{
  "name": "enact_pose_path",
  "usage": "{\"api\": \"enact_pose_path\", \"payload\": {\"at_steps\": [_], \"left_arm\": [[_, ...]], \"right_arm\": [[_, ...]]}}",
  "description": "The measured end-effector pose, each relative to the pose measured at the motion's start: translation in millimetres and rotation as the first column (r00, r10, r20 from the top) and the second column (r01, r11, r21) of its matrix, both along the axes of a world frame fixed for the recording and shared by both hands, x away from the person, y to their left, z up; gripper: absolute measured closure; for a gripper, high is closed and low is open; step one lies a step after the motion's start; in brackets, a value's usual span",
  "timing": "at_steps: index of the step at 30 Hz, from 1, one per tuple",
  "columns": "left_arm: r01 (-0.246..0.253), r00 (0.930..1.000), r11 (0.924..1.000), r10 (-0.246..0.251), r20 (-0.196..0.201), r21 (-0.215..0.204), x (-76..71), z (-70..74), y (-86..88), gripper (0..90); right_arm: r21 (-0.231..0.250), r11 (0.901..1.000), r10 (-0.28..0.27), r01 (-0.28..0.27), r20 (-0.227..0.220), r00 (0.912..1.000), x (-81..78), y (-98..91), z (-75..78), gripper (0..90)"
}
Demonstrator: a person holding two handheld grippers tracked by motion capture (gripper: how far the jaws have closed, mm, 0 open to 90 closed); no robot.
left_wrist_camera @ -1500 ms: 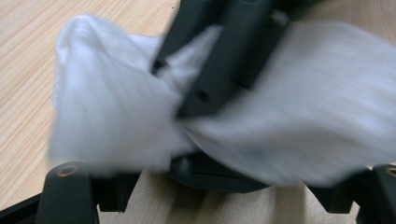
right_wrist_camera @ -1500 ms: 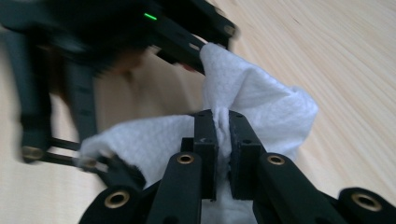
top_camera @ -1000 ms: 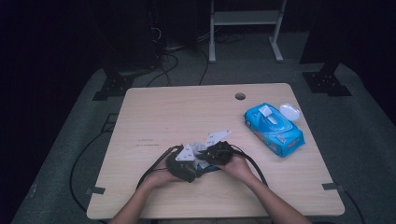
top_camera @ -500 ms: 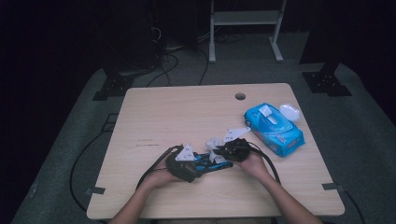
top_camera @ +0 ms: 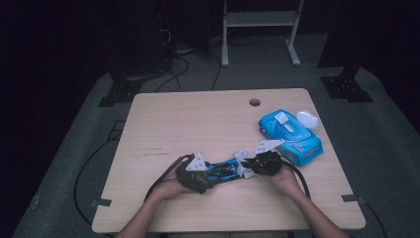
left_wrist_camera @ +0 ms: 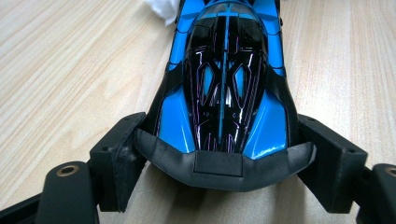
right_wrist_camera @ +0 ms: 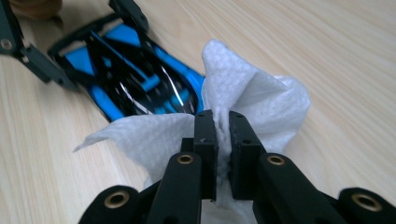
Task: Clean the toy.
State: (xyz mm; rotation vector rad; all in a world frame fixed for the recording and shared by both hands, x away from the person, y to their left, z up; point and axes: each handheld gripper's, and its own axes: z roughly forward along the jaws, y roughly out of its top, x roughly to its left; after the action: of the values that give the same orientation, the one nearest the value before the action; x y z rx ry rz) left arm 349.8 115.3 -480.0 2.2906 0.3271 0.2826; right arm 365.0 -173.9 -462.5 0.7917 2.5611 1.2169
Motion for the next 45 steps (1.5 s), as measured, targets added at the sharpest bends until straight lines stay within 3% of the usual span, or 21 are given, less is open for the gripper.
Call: {"api": "enact_pose_path", "payload": {"at_steps": [5, 8, 14, 17, 22, 28, 33, 37, 42, 45], "left_arm": [[0.002, 1.0000, 1.0000, -0.002, 0.002, 0.003, 0.0, 0.1, 0.3, 22.5], [0.001, 1.0000, 1.0000, -0.001, 0.003, 0.003, -0.1, 0.1, 0.6, 22.5], [0.001, 1.0000, 1.0000, -0.001, 0.004, 0.004, -0.2, 0.1, 0.9, 22.6], [0.000, 1.0000, 1.0000, 0.000, 0.003, 0.005, -0.3, 0.2, 0.9, 22.6], [0.001, 1.0000, 1.0000, -0.001, 0.001, 0.001, 0.2, -0.2, 1.2, 22.5], [-0.003, 1.0000, 1.0000, 0.003, 0.000, 0.002, 0.0, -0.1, 1.1, 22.5], [-0.001, 1.0000, 1.0000, 0.001, 0.000, 0.001, 0.1, -0.2, 1.1, 22.6], [0.000, 1.0000, 1.0000, 0.000, -0.002, -0.001, 0.5, -0.3, 1.6, 22.5], [-0.001, 1.0000, 1.0000, 0.001, -0.004, -0.006, 0.6, -0.5, 1.7, 22.5], [-0.001, 1.0000, 1.0000, 0.001, -0.003, -0.006, 0.7, -0.6, 1.7, 22.5]], "right_arm": [[0.005, 0.9995, 0.032, -0.032, 0.031, 0.9990, 7.4, 25.9, 3.2, 82.8], [0.008, 0.9995, 0.032, -0.032, 0.040, 0.9987, 11.6, 29.9, 3.9, 82.9], [-0.010, 0.9999, -0.005, 0.006, 0.030, 0.9995, 9.3, 11.7, -0.4, 82.8], [0.018, 0.9993, -0.032, 0.031, 0.006, 0.9995, 4.7, -2.2, -3.9, 82.9], [0.001, 1.0000, -0.001, 0.001, -0.029, 0.9996, -9.3, -14.0, -6.8, 82.8], [-0.009, 1.0000, -0.002, 0.001, -0.017, 0.9999, -7.7, -11.8, -5.6, 82.7], [0.021, 0.9996, -0.017, 0.017, -0.004, 0.9999, 7.6, -0.4, -1.9, 82.7], [0.050, 0.9987, -0.012, 0.013, -0.025, 0.9996, 15.8, 1.2, -5.4, 82.7], [0.045, 0.9987, -0.020, 0.022, -0.040, 0.9990, 5.4, -9.7, -4.5, 82.8], [0.026, 0.9995, 0.016, -0.015, -0.032, 0.9994, -6.6, -6.8, -3.4, 82.8]]}}
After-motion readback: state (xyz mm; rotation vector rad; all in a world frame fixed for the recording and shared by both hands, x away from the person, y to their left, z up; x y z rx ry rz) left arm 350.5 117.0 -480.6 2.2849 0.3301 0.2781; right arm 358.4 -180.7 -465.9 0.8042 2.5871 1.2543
